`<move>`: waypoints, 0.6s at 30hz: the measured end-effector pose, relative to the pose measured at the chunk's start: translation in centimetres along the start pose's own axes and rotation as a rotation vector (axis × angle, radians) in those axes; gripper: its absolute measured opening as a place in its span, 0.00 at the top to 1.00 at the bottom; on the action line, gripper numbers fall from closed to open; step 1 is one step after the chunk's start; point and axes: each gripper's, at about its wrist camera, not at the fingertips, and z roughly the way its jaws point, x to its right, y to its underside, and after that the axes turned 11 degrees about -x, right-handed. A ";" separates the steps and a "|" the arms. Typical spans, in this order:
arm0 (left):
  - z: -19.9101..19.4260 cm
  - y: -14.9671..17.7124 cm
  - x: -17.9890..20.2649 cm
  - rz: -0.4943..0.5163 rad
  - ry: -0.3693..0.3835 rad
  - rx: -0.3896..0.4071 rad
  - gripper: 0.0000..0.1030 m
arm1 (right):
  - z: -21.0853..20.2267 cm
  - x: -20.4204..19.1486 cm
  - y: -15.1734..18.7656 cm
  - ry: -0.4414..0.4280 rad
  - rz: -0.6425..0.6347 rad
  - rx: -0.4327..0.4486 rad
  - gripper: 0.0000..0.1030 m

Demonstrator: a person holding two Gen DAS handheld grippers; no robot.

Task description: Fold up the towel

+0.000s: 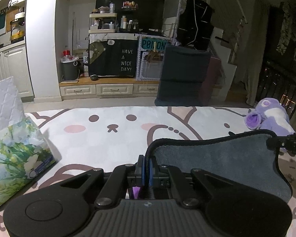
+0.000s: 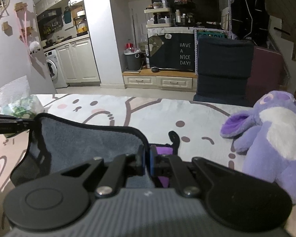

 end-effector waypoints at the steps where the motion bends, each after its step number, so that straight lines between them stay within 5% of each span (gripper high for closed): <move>1: 0.3 0.0 0.1 -0.003 -0.002 -0.004 0.96 | 0.3 0.0 -0.1 0.005 -0.002 -0.001 0.94; 18: 4.4 0.0 -0.3 -0.011 -0.078 -0.073 0.95 | 5.5 -0.3 0.2 0.095 0.014 -0.037 0.94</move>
